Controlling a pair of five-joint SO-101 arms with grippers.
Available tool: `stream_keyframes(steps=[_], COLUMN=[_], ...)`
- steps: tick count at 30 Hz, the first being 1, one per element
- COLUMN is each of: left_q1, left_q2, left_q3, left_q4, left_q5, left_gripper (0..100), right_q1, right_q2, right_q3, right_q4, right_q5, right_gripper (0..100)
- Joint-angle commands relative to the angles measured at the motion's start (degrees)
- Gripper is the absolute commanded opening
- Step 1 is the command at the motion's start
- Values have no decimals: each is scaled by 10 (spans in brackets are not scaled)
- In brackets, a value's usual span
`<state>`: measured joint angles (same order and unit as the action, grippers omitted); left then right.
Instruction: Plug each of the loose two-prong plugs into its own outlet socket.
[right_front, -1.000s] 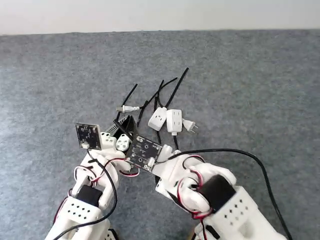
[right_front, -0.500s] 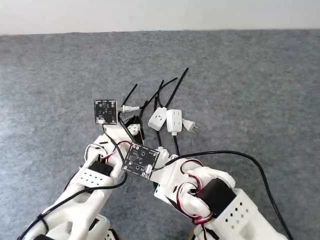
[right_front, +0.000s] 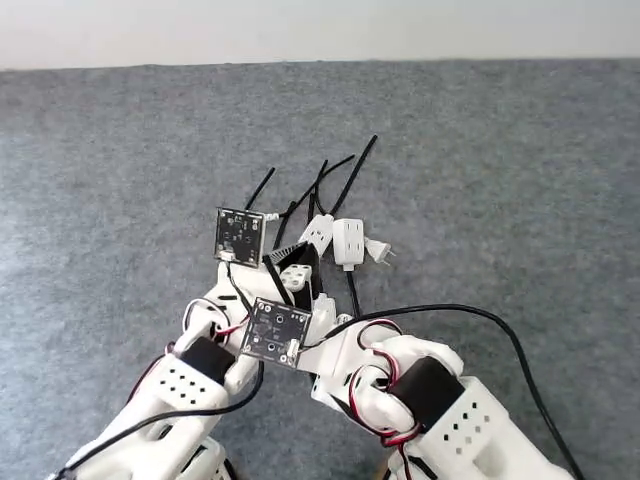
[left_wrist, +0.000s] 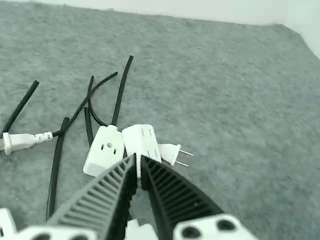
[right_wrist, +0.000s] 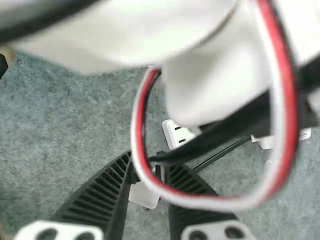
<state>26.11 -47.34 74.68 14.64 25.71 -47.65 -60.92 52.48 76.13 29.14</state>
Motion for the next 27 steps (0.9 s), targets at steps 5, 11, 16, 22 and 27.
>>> stream_keyframes(steps=[5, 11, 16, 22, 27], left_q1=[4, -14, -89, -174, -185], left_q2=[-28, -26, -25, -25, -24], left_q3=[-12, -3, 47, 76, 76], left_q4=[4, -28, -158, -226, -234], left_q5=[3, 3, 3, 3, 3], left_gripper=[16, 16, 16, 16, 16], right_q1=[-4, 1, 53, 102, 167], right_q2=[-9, -15, -10, -11, -10], right_q3=[-6, -7, -2, 92, 132], right_q4=[-12, -30, -92, -267, -376], right_q5=[9, -57, -200, -294, -366], right_gripper=[8, 8, 8, 8, 8])
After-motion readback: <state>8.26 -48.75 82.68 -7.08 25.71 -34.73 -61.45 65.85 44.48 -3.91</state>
